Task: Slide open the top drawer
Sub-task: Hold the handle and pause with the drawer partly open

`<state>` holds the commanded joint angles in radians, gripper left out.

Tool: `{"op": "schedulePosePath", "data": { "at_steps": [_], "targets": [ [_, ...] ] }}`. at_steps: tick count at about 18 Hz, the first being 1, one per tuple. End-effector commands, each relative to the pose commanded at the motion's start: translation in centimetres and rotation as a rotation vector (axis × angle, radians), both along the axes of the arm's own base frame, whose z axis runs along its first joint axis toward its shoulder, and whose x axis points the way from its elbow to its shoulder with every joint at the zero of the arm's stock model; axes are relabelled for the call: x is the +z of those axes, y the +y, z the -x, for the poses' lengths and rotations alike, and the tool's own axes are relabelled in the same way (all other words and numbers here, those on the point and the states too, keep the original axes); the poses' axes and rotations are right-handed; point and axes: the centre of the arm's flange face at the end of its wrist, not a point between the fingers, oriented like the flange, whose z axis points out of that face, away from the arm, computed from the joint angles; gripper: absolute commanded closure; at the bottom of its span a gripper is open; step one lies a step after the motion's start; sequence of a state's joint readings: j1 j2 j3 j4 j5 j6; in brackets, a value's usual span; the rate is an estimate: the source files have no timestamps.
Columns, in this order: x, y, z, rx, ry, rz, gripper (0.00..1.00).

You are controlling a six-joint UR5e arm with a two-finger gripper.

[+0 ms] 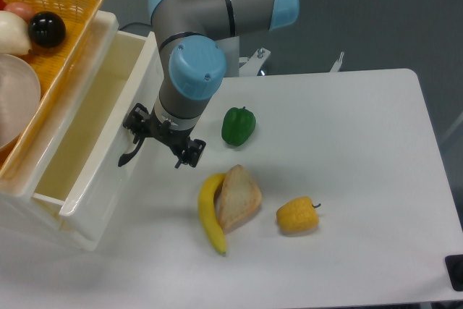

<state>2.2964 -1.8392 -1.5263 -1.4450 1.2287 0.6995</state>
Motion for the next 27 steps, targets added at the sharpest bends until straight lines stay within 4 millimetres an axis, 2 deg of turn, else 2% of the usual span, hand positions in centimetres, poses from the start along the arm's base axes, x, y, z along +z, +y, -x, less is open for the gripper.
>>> {"op": "schedulePosePath", "data": {
  "at_steps": [13, 21, 27],
  "targets": [
    [0.1, -0.2, -0.2, -0.004, 0.006, 0.009, 0.00],
    [-1.1, 0.2, 0.0, -0.003, -0.012, 0.018, 0.00],
    [-0.9, 0.0, 0.3, -0.001, -0.005, 0.017, 0.00]
  ]
}}
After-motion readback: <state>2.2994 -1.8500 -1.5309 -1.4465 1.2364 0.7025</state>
